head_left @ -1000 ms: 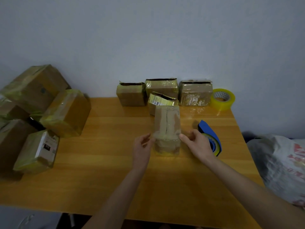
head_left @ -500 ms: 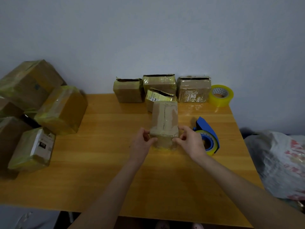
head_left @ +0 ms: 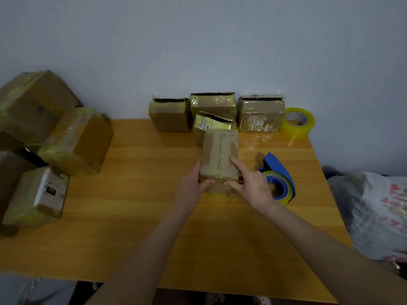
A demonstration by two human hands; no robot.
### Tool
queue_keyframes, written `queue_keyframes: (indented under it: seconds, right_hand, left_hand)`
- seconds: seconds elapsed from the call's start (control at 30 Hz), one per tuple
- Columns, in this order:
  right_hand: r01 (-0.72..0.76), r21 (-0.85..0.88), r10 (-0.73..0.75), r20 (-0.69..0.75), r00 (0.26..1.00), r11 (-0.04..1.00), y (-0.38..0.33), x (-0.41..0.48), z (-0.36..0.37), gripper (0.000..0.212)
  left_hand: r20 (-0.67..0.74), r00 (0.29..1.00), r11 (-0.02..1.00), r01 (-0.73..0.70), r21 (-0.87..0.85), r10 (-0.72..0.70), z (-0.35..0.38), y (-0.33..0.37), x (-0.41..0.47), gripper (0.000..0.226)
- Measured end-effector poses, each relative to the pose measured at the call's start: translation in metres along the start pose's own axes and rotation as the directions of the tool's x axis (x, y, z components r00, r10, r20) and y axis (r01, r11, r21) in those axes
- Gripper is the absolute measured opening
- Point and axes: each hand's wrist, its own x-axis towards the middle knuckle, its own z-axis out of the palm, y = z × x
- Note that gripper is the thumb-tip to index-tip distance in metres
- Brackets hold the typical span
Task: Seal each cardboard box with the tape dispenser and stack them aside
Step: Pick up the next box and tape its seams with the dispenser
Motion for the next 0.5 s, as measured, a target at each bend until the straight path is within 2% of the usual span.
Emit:
queue_keyframes:
  seconds: [0.1,0.17,0.27,0.33,0.43,0.5]
  right_hand:
    - [-0.003,0.046,0.001,0.044,0.999,0.999,0.004,-0.001,-0.001,0.081]
    - [-0.02,0.093,0.013,0.075,0.997,0.995,0.003,-0.001,-0.002,0.084]
    - [-0.079,0.179,0.068,0.066,0.995,0.981,-0.003,0.002,-0.005,0.091]
    - [-0.137,0.201,0.13,0.045,0.99,0.97,-0.007,0.004,-0.006,0.094]
    - [-0.164,0.067,0.159,0.069,0.985,0.984,-0.009,0.004,-0.001,0.089]
    - [-0.169,0.056,0.164,0.088,0.983,0.984,-0.007,0.004,0.001,0.086]
  left_hand:
    - [0.015,1.0,0.999,-0.023,0.028,0.023,-0.004,-0.007,-0.004,0.062]
    - [0.049,0.999,1.0,0.001,-0.014,0.0,-0.005,-0.008,-0.006,0.058]
    - [0.096,0.995,0.993,0.035,-0.111,-0.024,0.001,0.002,-0.007,0.074]
    - [0.047,0.998,0.987,0.058,-0.15,-0.051,0.006,0.007,-0.007,0.076]
    - [-0.056,0.997,0.999,0.046,0.01,-0.046,0.007,0.001,-0.009,0.052]
    - [-0.054,0.998,0.992,0.03,0.125,-0.024,0.003,-0.003,-0.01,0.041]
